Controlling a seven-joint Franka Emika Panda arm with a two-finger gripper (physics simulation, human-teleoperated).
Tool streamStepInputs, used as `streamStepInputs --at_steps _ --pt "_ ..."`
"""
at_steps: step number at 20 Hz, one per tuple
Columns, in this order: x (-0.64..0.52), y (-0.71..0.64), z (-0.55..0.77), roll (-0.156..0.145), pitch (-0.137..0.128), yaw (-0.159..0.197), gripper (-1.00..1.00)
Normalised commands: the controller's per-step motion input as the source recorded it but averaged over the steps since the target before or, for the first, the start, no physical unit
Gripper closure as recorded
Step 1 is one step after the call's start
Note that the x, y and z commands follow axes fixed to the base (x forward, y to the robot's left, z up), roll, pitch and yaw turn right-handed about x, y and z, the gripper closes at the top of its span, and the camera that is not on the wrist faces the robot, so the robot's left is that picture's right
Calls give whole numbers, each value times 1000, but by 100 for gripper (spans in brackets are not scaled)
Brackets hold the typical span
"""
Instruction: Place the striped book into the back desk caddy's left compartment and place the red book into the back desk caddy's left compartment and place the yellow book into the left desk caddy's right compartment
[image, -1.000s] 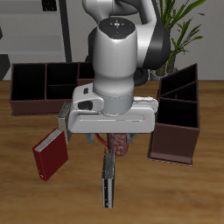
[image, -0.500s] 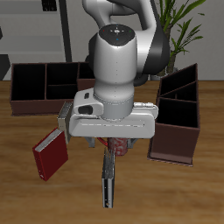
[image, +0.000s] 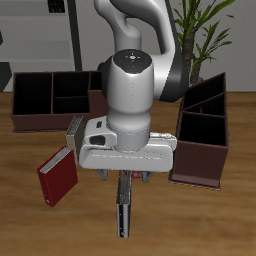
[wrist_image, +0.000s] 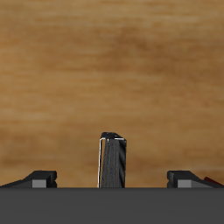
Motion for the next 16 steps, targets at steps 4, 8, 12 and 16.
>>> streamStepInputs --at_steps 4,8,12,16 --pt "-42 -37 -367 -20 -26 21 -100" --pt "9 -7 -349 8 16 -17 -100" --pt "6 10 -282 -9 21 -30 -100" --pt "30 2 -208 -7 23 15 -100"
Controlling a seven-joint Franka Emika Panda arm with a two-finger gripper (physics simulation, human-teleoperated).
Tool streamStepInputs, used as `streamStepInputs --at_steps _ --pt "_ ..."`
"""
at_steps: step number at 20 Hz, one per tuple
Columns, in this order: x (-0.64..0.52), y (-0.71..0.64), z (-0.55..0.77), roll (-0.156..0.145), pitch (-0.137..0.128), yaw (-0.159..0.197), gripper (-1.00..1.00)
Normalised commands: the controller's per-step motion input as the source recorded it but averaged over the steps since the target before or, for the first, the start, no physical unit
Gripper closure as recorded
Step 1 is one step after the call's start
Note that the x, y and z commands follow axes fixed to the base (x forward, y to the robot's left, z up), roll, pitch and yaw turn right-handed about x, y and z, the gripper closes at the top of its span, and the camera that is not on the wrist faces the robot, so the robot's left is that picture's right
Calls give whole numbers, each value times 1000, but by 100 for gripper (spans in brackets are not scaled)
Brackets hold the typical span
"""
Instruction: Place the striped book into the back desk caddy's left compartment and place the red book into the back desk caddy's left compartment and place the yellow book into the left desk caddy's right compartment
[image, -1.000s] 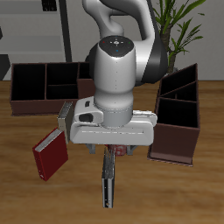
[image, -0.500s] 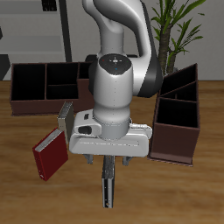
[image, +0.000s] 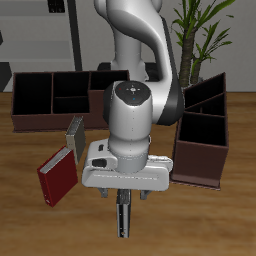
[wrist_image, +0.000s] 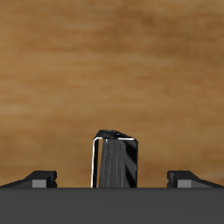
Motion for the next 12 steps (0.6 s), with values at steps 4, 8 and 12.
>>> streamStepInputs --at_steps 4,8,12 --pt "-5 -2 -210 -2 20 8 -100" --pt "-15 -57 -144 15 33 -1 -100" --pt "-20 -24 -116 6 27 15 100"
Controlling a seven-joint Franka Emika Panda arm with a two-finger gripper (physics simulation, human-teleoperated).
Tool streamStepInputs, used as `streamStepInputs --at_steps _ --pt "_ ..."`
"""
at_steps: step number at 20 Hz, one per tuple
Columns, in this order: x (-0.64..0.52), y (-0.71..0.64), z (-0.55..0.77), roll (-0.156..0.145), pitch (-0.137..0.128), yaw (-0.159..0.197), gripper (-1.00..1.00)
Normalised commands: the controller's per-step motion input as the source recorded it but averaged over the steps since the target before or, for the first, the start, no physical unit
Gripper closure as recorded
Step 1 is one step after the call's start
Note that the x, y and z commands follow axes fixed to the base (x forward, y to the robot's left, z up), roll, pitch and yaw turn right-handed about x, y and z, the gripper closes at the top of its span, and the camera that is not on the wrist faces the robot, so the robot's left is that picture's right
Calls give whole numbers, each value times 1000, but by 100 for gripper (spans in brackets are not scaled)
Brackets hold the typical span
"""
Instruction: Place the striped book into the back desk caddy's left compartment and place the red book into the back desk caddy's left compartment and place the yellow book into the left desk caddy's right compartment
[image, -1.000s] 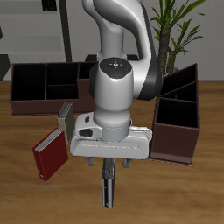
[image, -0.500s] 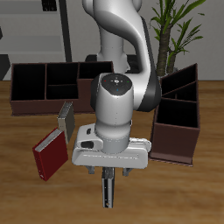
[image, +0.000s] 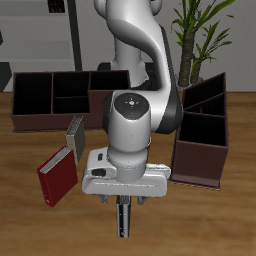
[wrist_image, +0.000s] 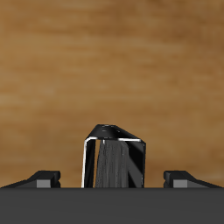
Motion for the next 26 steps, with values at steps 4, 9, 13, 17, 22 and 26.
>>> streamStepInputs --at_steps 4,9,13,17,22,26 --pt "-125 -1 35 -1 3 -11 100" --pt "-19 -46 60 -18 3 -17 100" --pt "1 -112 210 -32 -22 -1 100" --pt "-122 -26 419 -4 -41 -14 100" --pt "-205 -104 771 -38 -64 -46 100" --pt "-297 -36 806 0 -86 22 100"
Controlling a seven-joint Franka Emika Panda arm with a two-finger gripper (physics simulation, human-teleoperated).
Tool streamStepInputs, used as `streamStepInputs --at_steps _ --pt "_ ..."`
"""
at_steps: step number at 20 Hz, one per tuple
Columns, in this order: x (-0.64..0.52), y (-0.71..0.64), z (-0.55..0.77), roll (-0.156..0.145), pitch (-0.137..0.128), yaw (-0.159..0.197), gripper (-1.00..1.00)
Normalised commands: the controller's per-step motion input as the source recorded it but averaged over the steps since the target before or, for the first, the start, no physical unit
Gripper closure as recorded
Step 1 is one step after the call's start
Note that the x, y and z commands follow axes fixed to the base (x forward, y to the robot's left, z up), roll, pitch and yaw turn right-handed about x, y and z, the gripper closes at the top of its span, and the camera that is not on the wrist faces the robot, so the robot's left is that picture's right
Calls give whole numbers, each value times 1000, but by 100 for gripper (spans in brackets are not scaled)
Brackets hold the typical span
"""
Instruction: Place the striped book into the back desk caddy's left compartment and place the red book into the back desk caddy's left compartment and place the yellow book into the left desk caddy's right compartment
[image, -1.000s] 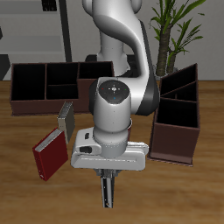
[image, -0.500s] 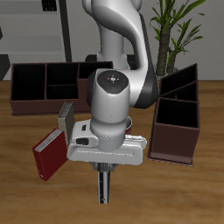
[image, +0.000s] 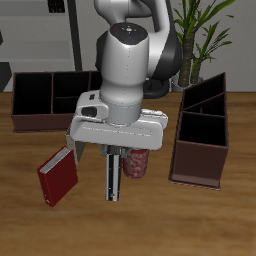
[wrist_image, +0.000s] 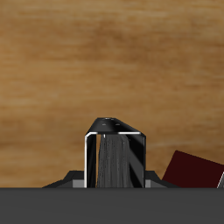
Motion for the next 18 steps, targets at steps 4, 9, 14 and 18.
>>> streamStepInputs --at_steps 4,9,14,18 --pt "-558 -180 987 -26 -104 15 100" --pt "-486 -114 634 -4 -69 28 100" --pt "-473 -279 575 -2 -61 6 100" --pt "-280 -156 265 5 -13 20 100"
